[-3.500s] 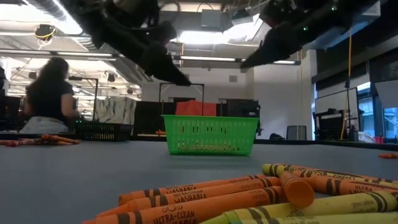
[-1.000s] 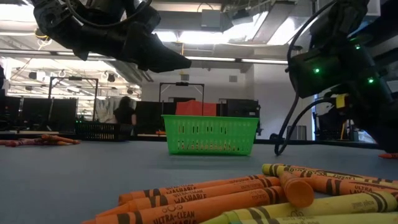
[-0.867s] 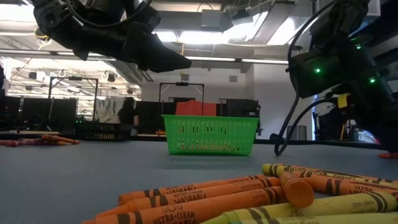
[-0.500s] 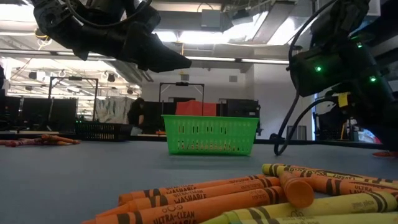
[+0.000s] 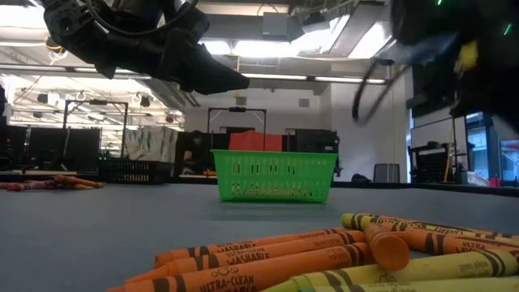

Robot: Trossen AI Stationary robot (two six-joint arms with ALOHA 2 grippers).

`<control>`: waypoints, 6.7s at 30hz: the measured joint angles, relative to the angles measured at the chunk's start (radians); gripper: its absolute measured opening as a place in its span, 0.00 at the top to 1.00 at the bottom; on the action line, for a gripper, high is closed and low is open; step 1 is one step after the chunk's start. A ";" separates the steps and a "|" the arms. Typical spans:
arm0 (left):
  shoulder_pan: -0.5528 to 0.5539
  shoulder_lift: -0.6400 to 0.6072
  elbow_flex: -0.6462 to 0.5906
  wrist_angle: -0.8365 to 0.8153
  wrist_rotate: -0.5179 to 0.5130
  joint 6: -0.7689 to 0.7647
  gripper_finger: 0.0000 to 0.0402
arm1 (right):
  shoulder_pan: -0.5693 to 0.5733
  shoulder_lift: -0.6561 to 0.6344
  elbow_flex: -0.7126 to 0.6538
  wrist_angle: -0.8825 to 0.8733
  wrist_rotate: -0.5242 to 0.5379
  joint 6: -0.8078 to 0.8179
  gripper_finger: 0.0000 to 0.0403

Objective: Sort crayons
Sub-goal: Put the orange crayon into the red bin, then put the green crayon into the black bin

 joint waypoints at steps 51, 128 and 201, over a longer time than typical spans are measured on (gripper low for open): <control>0.005 0.000 0.003 0.154 0.001 0.058 0.71 | 0.068 0.002 0.149 0.309 1.018 -0.196 0.64; 0.428 -0.067 0.047 -0.077 0.285 0.123 0.71 | -0.878 0.596 0.445 0.647 0.253 -0.747 0.65; 0.320 0.167 0.184 0.168 0.344 0.007 0.82 | -0.580 0.129 -0.159 1.832 0.063 -0.848 0.96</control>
